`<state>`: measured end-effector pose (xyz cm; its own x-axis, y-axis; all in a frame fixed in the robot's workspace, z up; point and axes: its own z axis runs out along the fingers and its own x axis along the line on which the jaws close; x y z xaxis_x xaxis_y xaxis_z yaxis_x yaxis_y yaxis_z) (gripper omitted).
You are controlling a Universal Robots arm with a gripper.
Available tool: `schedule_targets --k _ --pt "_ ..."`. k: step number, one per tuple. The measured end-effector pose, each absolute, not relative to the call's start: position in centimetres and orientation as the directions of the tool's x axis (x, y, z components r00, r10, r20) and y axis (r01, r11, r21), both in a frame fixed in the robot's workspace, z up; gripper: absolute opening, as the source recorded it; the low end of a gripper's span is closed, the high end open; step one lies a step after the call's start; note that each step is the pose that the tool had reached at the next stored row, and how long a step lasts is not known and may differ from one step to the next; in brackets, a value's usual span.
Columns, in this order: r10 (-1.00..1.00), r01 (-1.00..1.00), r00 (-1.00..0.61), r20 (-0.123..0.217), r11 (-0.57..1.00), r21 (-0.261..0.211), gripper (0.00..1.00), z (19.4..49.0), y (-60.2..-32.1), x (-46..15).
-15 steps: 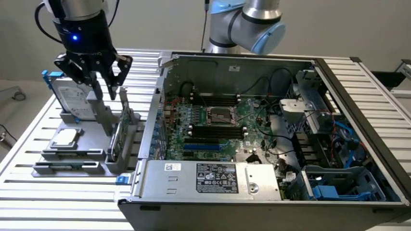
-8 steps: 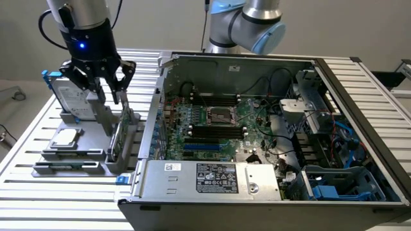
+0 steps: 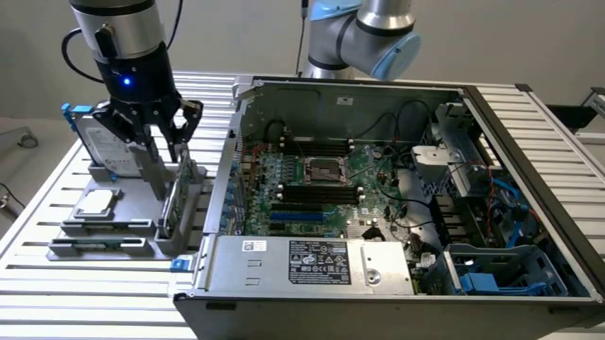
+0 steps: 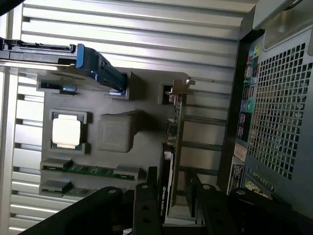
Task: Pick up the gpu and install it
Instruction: 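Pick up the gpu and move the gpu toward the slot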
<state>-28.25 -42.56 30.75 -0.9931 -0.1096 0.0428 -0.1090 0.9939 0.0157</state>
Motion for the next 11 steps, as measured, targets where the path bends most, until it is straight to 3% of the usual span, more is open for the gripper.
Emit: schedule_targets --k 11 --pt "-0.088 -0.088 -0.995 0.038 0.996 0.015 0.36 28.8 -43.9 -28.3"
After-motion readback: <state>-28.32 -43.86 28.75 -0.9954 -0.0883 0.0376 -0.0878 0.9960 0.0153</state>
